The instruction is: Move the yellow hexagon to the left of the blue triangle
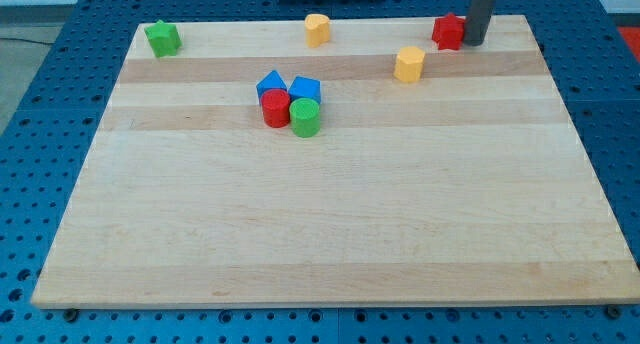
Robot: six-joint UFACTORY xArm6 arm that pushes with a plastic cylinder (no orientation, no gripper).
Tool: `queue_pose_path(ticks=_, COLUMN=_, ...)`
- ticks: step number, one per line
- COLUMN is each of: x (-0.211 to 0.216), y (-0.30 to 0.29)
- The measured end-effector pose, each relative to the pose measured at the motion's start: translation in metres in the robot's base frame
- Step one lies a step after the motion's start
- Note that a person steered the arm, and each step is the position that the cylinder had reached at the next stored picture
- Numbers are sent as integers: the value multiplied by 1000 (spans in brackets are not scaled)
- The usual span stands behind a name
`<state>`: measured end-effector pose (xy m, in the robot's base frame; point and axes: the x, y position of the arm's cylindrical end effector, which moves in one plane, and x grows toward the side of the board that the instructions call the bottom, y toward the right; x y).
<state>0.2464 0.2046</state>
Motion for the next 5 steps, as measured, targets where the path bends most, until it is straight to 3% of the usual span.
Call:
queue_pose_path(ticks=1, x=0, y=-1)
queue_pose_path(ticks=3, x=56, y=-9)
queue_pose_path(ticks=4, x=55, y=-27)
queue_pose_path(ticks=5, x=40, y=-82)
